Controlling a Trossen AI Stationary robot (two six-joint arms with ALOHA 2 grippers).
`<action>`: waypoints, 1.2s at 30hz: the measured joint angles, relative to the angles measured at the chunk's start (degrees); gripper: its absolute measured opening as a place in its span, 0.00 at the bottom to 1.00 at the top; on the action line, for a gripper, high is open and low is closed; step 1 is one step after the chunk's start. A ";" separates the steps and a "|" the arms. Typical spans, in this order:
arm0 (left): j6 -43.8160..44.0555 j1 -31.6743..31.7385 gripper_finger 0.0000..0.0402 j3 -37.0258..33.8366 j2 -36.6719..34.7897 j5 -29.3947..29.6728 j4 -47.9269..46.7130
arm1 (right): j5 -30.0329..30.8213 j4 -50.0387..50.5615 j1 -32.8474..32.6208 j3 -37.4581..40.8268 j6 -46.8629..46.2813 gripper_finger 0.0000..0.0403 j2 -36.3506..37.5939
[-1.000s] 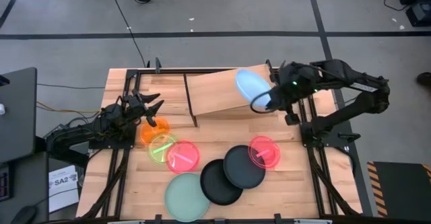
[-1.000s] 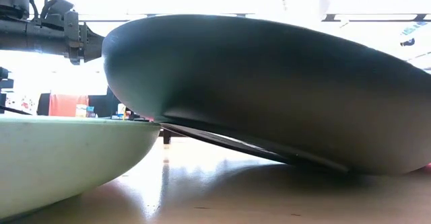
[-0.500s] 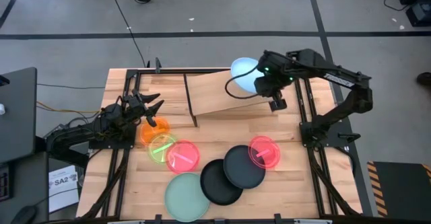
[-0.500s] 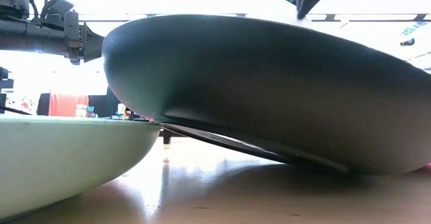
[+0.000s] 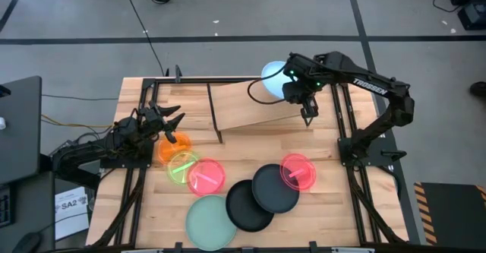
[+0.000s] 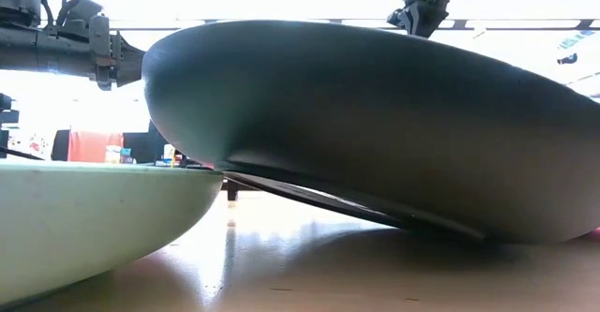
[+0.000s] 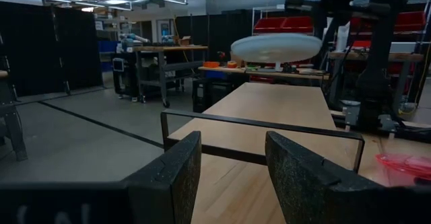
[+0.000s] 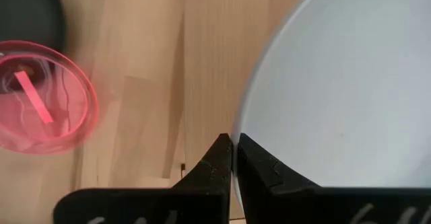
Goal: Place and stack plates onto a shelf
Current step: Put the large blue plate on the shelf
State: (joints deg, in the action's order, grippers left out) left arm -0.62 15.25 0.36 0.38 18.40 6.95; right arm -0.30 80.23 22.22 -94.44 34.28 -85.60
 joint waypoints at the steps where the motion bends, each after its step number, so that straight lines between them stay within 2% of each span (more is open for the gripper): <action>1: 0.00 0.01 0.43 0.00 0.00 0.02 0.00 | 0.21 -0.41 0.04 0.63 0.00 0.04 0.00; 19: 0.00 0.00 0.43 0.00 0.00 0.02 0.00 | 2.41 -6.27 0.61 9.14 0.00 0.04 -0.55; 36: 0.00 0.02 0.43 0.00 0.00 0.02 0.01 | 2.39 -7.34 0.85 13.40 -0.02 0.04 -0.55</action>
State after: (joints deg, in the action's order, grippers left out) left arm -0.62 15.26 0.36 0.38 18.41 6.96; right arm 2.09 72.88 23.07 -81.03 34.26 -86.15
